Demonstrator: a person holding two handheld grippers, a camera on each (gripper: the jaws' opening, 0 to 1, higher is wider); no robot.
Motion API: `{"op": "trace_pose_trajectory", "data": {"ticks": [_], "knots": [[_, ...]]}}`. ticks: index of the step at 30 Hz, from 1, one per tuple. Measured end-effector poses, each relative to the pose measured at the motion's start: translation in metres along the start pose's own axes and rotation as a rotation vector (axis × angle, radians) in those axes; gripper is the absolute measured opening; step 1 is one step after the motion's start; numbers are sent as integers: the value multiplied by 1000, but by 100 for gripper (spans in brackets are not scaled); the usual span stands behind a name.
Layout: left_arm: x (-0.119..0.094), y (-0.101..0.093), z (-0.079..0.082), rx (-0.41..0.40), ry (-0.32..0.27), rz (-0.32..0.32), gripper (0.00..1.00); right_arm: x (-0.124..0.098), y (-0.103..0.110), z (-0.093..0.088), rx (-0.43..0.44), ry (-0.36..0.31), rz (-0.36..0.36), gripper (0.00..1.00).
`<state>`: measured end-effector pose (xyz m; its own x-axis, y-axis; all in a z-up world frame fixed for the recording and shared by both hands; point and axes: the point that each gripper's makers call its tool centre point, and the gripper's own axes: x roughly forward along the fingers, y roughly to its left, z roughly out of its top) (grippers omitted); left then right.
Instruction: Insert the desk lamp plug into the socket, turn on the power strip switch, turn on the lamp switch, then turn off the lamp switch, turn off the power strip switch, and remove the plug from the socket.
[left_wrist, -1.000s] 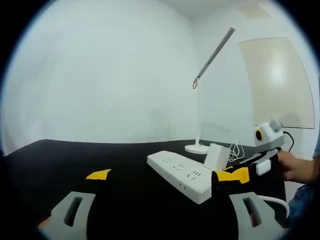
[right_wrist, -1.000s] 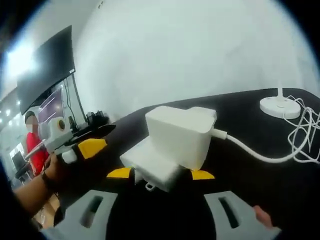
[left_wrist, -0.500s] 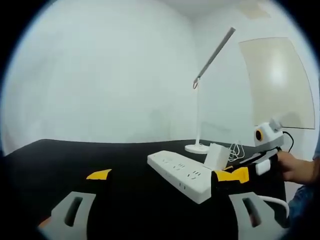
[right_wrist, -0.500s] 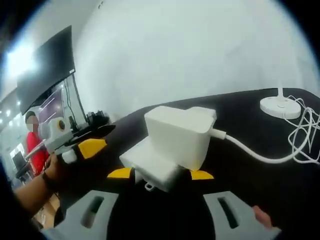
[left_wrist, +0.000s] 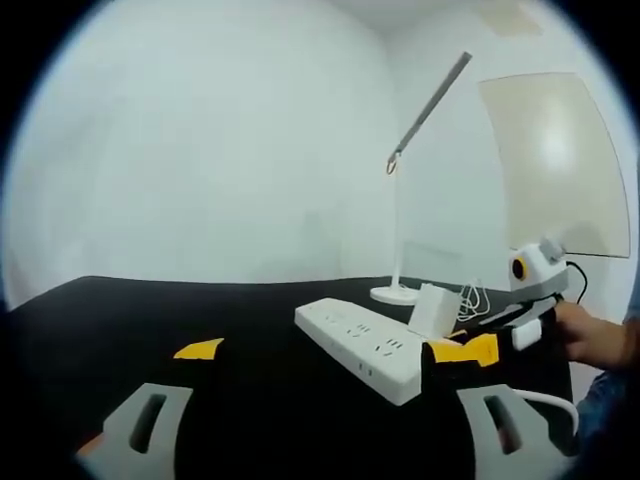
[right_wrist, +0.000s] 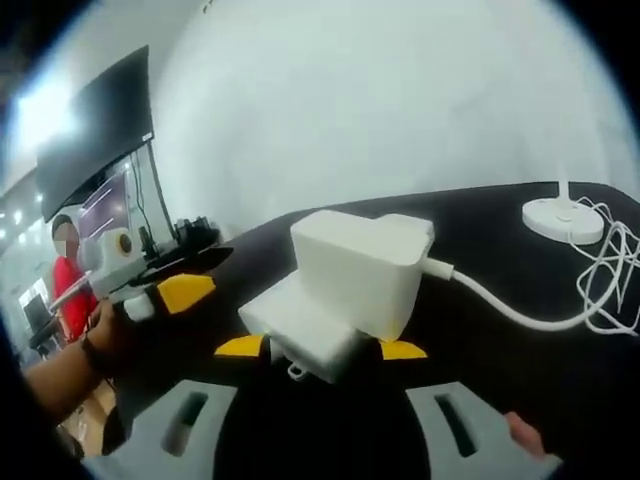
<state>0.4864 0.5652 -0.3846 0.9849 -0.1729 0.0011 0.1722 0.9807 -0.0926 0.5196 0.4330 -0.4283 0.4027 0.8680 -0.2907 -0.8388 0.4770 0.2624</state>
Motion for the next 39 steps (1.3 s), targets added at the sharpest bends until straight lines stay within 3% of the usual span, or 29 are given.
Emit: {"op": "trace_pose_trajectory", "data": {"ticks": [20,21,22,33,39], "knots": [[1,2,-2,2,10,4,74,1,-2,0,30,1,4,39],[1,3,-2,3,11,4,73,0,-7,-1,34,4,-25,36],[1,3,-3,3,12,4,73,1,-3,0,50,1,8,36],[2,3,-4,7,16,7,73,0,-1,-3,-24,18,25,37],[1,4,-4,9,17,11,73,-11,11,-6,-5,37,74,38]]}}
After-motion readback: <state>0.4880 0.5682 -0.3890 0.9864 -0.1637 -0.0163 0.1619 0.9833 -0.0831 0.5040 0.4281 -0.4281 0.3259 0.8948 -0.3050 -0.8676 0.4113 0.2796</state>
